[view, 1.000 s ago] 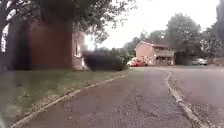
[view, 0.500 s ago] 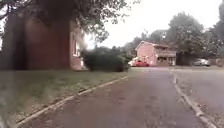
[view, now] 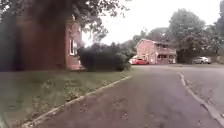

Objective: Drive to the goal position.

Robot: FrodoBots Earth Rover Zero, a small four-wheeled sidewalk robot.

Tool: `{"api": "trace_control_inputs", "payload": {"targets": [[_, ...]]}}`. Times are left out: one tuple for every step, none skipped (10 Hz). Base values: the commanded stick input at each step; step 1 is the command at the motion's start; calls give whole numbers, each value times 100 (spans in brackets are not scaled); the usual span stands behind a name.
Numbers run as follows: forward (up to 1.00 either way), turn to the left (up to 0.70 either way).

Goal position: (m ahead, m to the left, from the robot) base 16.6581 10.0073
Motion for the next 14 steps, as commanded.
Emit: {"api": "trace_control_inputs", "payload": {"targets": [[100, -40], [100, -40], [100, -40], [100, -40], [100, -32], [100, -6], [100, 0], [100, 0], [100, 0], [100, 0], [100, 0], [100, -1], [100, -2], [100, -3]]}}
